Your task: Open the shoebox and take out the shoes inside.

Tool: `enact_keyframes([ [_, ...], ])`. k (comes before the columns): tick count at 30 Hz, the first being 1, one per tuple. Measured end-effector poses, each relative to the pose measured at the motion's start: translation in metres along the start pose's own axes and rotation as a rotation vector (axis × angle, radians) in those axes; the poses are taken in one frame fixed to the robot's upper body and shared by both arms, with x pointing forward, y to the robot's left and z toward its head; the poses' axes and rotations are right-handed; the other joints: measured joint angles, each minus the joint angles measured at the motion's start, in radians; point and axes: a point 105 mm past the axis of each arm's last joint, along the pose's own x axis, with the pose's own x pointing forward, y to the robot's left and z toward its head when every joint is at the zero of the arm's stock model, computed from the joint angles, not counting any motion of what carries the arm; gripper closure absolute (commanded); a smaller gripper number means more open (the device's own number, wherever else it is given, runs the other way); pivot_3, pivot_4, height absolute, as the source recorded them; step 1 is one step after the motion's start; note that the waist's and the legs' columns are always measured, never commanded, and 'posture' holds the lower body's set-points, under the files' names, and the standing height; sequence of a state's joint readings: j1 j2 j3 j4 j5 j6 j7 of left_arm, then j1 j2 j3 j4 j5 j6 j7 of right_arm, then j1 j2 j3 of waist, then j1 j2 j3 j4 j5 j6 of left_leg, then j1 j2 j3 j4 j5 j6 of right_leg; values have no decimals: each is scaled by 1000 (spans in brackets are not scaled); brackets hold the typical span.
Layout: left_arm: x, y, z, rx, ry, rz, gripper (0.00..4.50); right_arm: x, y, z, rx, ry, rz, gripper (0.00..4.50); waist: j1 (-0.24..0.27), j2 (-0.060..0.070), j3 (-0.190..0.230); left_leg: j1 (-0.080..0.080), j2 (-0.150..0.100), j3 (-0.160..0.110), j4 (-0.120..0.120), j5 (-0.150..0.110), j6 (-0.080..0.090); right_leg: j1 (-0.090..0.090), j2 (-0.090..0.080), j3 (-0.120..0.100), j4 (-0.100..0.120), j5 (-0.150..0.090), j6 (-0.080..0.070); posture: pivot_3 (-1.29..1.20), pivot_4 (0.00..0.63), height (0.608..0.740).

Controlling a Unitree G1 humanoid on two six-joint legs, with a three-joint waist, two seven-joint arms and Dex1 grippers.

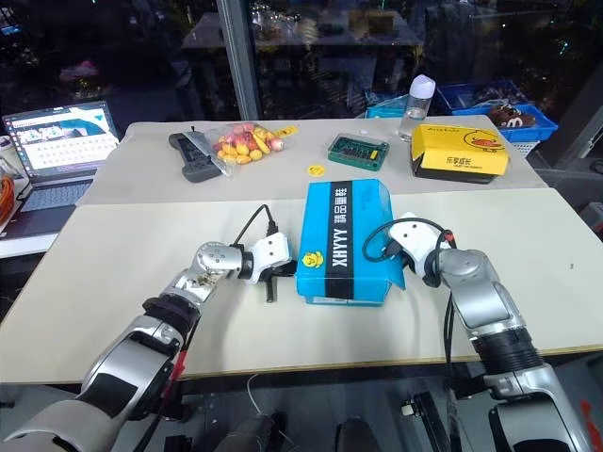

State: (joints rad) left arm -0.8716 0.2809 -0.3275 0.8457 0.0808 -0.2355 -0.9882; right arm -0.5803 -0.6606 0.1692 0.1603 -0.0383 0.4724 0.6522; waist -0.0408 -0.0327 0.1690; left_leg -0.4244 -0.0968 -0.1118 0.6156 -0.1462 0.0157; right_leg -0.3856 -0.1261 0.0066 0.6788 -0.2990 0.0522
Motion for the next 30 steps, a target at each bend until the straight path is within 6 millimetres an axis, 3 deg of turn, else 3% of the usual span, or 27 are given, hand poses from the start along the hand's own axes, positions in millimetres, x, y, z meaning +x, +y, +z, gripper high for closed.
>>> enact_keyframes([
  [3, -5, 3, -3, -4, 5, 12, 4487, 8, 5, 10, -16, -21, 24, 4427, -8, 0, 0, 1, 0, 0, 1, 0, 0, -1, 1, 1, 1, 1, 1, 0, 150, 734],
  [6, -25, 10, -13, -11, 41, 39, 4487, 20, 21, 37, -22, -98, 77, 4427, -34, 0, 0, 1, 4, 0, 0, 0, 0, -3, 5, 3, 2, 1, 1, 0, 150, 734],
  [12, -118, 8, -50, -72, 165, 172, 4487, 42, 90, 92, 19, -239, 252, 4427, -69, 1, 0, 0, 9, 0, -5, -1, -2, -13, 12, 10, 6, 2, -2, 0, 150, 734],
  [15, -142, -2, -57, -109, 211, 209, 4487, 40, 107, 111, 4, -289, 292, 4427, -53, 1, 0, -1, 8, 0, -5, -1, -3, -15, 11, 10, 8, 2, -2, 0, 150, 734],
  [22, -152, -20, -58, -171, 216, 236, 4487, 41, 113, 114, -3, -294, 307, 4427, 1, 2, 1, -1, 8, 0, -3, -1, -4, -17, 11, 10, 3, 5, -5, 0, 150, 734],
  [30, -127, -18, -47, -179, 163, 226, 4487, 40, 93, 97, -2, -241, 252, 4427, 8, 2, 1, -3, 8, 1, -3, -1, -5, -15, 11, 10, 4, 5, -6, 0, 150, 734],
])
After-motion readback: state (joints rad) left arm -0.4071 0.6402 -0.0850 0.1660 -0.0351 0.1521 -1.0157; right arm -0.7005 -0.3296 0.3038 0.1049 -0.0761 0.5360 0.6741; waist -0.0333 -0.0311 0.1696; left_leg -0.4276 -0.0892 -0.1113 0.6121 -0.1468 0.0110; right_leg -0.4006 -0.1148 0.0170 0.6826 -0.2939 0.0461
